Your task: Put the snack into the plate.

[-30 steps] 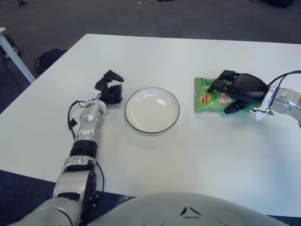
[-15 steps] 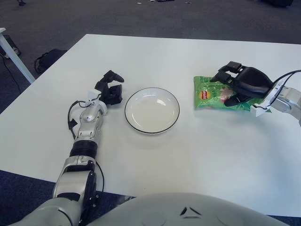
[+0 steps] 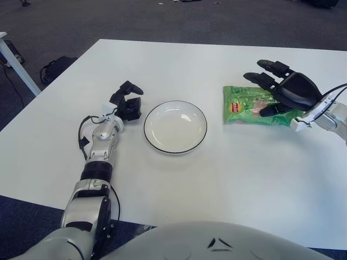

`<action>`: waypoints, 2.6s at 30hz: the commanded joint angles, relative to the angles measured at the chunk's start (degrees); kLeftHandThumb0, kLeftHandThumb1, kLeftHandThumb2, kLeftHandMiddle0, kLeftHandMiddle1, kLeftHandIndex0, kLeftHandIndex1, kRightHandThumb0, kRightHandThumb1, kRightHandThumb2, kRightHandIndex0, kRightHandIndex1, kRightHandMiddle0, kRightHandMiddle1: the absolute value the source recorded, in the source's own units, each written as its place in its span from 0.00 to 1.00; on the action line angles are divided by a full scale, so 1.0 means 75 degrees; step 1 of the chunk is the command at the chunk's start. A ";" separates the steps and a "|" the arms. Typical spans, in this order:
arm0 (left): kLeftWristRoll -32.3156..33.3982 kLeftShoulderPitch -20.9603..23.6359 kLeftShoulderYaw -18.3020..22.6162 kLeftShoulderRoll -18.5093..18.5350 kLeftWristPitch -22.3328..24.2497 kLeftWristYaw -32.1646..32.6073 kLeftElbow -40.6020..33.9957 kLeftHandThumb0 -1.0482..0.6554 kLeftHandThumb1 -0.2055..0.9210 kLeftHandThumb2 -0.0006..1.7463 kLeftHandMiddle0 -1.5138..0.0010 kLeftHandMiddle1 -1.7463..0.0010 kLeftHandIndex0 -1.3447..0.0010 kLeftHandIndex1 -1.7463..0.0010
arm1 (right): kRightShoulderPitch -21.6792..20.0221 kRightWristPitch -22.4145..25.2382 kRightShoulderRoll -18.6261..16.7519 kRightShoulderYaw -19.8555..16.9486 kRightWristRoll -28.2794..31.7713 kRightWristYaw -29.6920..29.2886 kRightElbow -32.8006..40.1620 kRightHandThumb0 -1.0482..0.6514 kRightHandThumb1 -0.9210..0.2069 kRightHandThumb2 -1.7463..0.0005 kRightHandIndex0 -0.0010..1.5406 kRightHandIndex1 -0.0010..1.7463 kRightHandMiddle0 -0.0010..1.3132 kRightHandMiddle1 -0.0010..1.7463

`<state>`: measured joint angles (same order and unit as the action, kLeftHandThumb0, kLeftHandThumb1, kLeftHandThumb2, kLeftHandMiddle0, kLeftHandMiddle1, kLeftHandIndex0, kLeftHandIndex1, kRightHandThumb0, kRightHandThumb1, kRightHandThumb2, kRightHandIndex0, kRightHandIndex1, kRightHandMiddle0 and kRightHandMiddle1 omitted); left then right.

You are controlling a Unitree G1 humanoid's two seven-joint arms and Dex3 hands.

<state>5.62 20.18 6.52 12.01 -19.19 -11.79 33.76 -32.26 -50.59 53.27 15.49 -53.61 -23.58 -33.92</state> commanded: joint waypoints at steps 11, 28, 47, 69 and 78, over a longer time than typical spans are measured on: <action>-0.0288 -0.0576 -0.0203 -0.0211 0.0157 0.0207 0.0084 0.36 0.59 0.65 0.18 0.00 0.63 0.00 | 0.1321 0.1235 0.0392 -0.0652 0.2170 0.3062 0.1637 0.00 0.00 0.74 0.00 0.00 0.00 0.00; -0.0285 -0.0661 -0.0172 -0.0218 0.0225 0.0181 -0.0089 0.36 0.60 0.64 0.19 0.00 0.64 0.00 | 0.1861 0.3388 0.0152 -0.0810 0.3025 0.5993 0.2939 0.00 0.00 0.74 0.00 0.00 0.00 0.00; -0.0129 -0.0706 -0.0102 -0.0177 0.0284 -0.0016 -0.0068 0.37 0.65 0.61 0.23 0.00 0.66 0.00 | 0.1401 0.4008 -0.0205 -0.0404 0.2640 0.6435 0.2182 0.00 0.00 0.72 0.00 0.00 0.00 0.00; -0.0026 -0.0659 -0.0104 -0.0167 0.0048 -0.0134 0.0119 0.37 0.66 0.59 0.23 0.00 0.67 0.00 | 0.0609 0.5667 -0.1537 0.0231 0.0874 0.2779 -0.0086 0.01 0.00 0.65 0.00 0.00 0.01 0.06; -0.0077 -0.0703 -0.0125 -0.0169 0.0072 -0.0080 0.0044 0.37 0.66 0.60 0.23 0.00 0.67 0.00 | 0.0321 0.5831 -0.1993 0.0691 0.0131 -0.0196 -0.1182 0.23 0.20 0.62 0.01 0.36 0.00 0.47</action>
<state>6.03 19.08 6.42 11.82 -18.77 -12.18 31.69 -29.41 -6.86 39.51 18.98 -50.44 -19.05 -40.47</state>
